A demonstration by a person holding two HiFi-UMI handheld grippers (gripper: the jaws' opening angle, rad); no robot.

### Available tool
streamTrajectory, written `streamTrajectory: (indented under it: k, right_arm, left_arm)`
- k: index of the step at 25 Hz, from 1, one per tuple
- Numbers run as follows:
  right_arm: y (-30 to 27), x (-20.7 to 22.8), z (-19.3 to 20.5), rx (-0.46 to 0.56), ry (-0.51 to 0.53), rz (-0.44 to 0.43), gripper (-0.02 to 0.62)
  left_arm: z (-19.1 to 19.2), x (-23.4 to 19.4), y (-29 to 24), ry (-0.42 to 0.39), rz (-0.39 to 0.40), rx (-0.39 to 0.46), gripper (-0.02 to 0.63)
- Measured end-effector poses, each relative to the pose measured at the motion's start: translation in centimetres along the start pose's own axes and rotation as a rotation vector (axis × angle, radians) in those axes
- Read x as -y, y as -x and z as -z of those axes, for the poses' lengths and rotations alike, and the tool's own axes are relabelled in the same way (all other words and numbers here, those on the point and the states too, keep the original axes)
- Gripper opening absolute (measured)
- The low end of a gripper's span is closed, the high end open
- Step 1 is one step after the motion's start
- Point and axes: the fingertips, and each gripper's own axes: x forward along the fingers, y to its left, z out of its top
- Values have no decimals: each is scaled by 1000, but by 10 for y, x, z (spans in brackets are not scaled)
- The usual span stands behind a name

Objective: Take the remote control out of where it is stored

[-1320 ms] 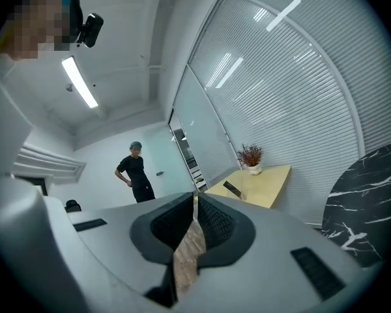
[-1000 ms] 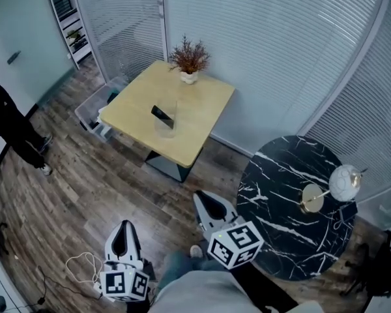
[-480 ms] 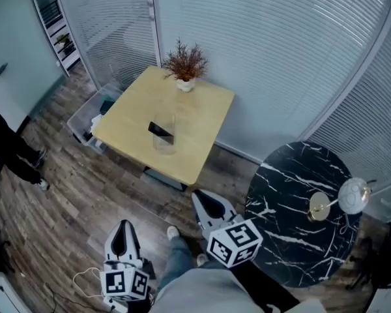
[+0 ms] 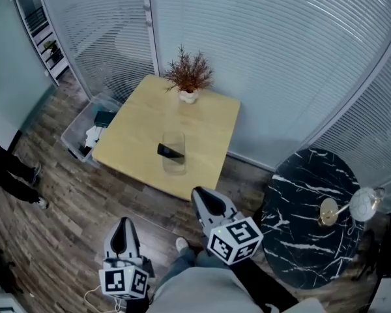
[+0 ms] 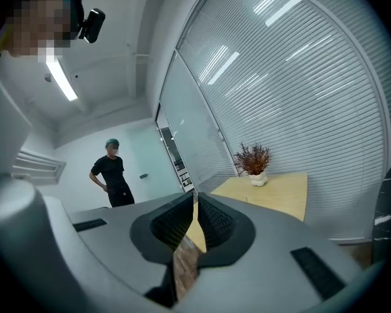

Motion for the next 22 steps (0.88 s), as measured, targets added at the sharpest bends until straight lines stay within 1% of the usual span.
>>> streamTrajectory:
  k: [4, 10, 16, 22]
  right_arm:
    - [-21, 2, -1, 3, -5, 21, 5]
    - [-46, 21, 2, -29, -2, 35, 5]
    - [-83, 46, -12, -57, 6, -8, 5]
    - [-122, 70, -24, -108, 19, -76, 6]
  left_arm:
    - [-3, -19, -21, 5, 12, -9, 9]
    - [4, -25, -51, 28, 21, -43, 9]
    - [-1, -26, -92, 28, -10, -46, 9]
    - [-11, -26, -136, 33, -50, -39, 9]
